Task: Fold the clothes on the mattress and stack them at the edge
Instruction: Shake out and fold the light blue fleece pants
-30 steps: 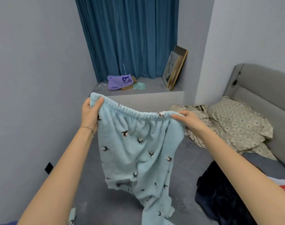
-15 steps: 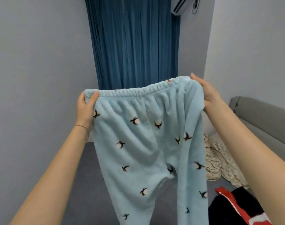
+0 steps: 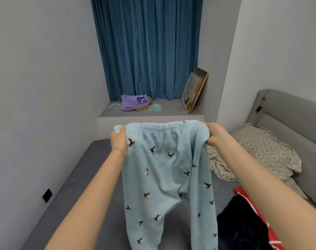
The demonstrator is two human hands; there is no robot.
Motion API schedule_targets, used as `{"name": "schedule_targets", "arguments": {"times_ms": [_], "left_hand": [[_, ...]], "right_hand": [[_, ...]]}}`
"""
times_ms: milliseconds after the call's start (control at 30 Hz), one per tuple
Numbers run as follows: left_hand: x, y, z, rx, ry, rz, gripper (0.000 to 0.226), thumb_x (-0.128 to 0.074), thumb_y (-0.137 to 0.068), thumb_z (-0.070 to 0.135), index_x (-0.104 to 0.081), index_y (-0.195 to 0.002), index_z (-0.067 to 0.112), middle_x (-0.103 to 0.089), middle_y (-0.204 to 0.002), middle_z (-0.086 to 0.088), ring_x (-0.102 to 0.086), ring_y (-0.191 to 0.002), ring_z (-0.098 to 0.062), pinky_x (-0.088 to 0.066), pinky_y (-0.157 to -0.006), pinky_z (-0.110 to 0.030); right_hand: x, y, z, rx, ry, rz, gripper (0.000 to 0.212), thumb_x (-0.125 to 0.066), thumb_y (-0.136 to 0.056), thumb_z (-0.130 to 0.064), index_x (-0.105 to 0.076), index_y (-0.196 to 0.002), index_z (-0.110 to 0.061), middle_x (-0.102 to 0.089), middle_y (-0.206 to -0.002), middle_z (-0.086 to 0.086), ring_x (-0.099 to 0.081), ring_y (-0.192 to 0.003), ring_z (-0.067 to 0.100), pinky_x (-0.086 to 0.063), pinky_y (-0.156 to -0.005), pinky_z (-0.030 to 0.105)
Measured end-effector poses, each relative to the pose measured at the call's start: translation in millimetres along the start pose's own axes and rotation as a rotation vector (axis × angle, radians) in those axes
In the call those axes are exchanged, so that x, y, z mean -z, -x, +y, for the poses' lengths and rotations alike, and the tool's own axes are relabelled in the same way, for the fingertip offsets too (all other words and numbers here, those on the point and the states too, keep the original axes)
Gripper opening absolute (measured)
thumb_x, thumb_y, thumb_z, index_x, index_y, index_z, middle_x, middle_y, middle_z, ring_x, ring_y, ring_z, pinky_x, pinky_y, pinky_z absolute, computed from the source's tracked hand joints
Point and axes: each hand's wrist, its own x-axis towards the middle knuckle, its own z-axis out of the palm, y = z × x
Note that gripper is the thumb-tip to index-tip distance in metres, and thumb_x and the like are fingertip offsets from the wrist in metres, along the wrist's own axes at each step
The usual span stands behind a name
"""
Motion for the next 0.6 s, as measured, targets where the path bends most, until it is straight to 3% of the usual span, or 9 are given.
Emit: {"name": "schedule_targets", "arguments": {"times_ms": [67,133,167,267,333,367,433,500,600], "left_hand": [[-12.0,14.0,-8.3,0.011,0.059,-0.059,0.02,-0.054,-0.096,0.019,-0.057,-0.111,0.007,-0.064,-0.108,-0.016,-0.062,-0.094,-0.028,-0.053,-0.088,-0.044],[-26.9,32.2,-14.7,-0.022,0.077,-0.16,0.017,-0.055,-0.096,0.021,-0.055,-0.11,0.01,-0.064,-0.108,-0.014,-0.062,-0.095,-0.027,-0.054,-0.087,-0.042],[-33.9,40.6,-17.5,-0.062,0.068,-0.21,0.015,-0.056,-0.096,0.02,-0.055,-0.108,0.011,-0.064,-0.106,-0.011,-0.062,-0.096,-0.025,-0.054,-0.086,-0.039],[-48.2,62.3,-22.4,-0.28,-0.043,-0.393,0.004,-0.058,-0.095,0.014,-0.054,-0.094,0.015,-0.063,-0.094,0.0,-0.061,-0.088,-0.012,-0.053,-0.076,-0.023],[-51.2,69.8,-27.0,-0.382,-0.159,-0.519,0.005,-0.059,-0.094,0.014,-0.055,-0.096,0.017,-0.065,-0.097,-0.001,-0.063,-0.089,-0.011,-0.053,-0.078,-0.024],[-51.2,71.8,-29.9,-0.42,-0.217,-0.571,0.007,-0.06,-0.093,0.015,-0.057,-0.099,0.018,-0.067,-0.102,0.0,-0.064,-0.093,-0.012,-0.053,-0.08,-0.025],[-49.2,75.3,-35.7,-0.494,-0.336,-0.655,0.013,-0.063,-0.092,0.018,-0.061,-0.104,0.02,-0.067,-0.107,0.009,-0.062,-0.101,-0.005,-0.049,-0.085,-0.019],[-48.5,77.6,-40.2,-0.561,-0.47,-0.741,0.02,-0.063,-0.091,0.023,-0.064,-0.111,0.024,-0.065,-0.113,0.018,-0.057,-0.108,0.004,-0.043,-0.09,-0.011],[-51.7,77.2,-45.9,-0.623,-0.577,-0.797,0.026,-0.057,-0.095,0.022,-0.064,-0.12,0.021,-0.062,-0.124,0.014,-0.052,-0.116,0.003,-0.037,-0.095,-0.006]], "right_hand": [[-5.1,-3.0,15.1,0.009,0.027,0.034,0.037,-0.04,-0.103,-0.009,-0.044,-0.136,0.006,-0.053,-0.135,0.022,-0.055,-0.121,0.029,-0.04,-0.107,0.038],[-13.9,-3.3,30.2,0.022,0.08,0.029,0.032,-0.042,-0.101,-0.005,-0.049,-0.132,0.003,-0.063,-0.104,0.021,-0.07,-0.079,0.022,-0.056,-0.076,0.028],[-17.9,-3.9,35.8,0.016,0.097,0.012,0.027,-0.042,-0.101,-0.004,-0.051,-0.126,0.0,-0.061,-0.092,0.017,-0.067,-0.062,0.02,-0.055,-0.063,0.028],[-26.3,-3.7,41.6,-0.009,0.193,-0.067,0.016,-0.042,-0.099,-0.004,-0.055,-0.105,0.003,-0.062,-0.086,0.017,-0.063,-0.071,0.025,-0.052,-0.073,0.036],[-26.4,-2.7,37.4,-0.018,0.269,-0.134,0.026,-0.047,-0.099,-0.016,-0.063,-0.09,0.002,-0.07,-0.079,0.016,-0.069,-0.068,0.026,-0.056,-0.067,0.035],[-24.5,-3.6,35.2,-0.024,0.293,-0.182,0.034,-0.049,-0.098,-0.026,-0.068,-0.087,0.0,-0.072,-0.08,0.016,-0.071,-0.068,0.027,-0.057,-0.063,0.033],[-20.4,-4.9,32.2,-0.013,0.401,-0.24,0.045,-0.053,-0.093,-0.047,-0.073,-0.097,-0.007,-0.072,-0.093,0.015,-0.069,-0.086,0.03,-0.055,-0.079,0.038],[-13.4,-9.3,32.6,0.036,0.574,-0.199,0.046,-0.057,-0.086,-0.059,-0.072,-0.098,-0.017,-0.071,-0.093,0.009,-0.065,-0.093,0.026,-0.048,-0.09,0.038],[-1.9,-13.8,35.6,0.026,0.653,-0.292,0.042,-0.053,-0.089,-0.057,-0.078,-0.077,-0.025,-0.073,-0.076,-0.002,-0.069,-0.072,0.014,-0.052,-0.072,0.024]]}}
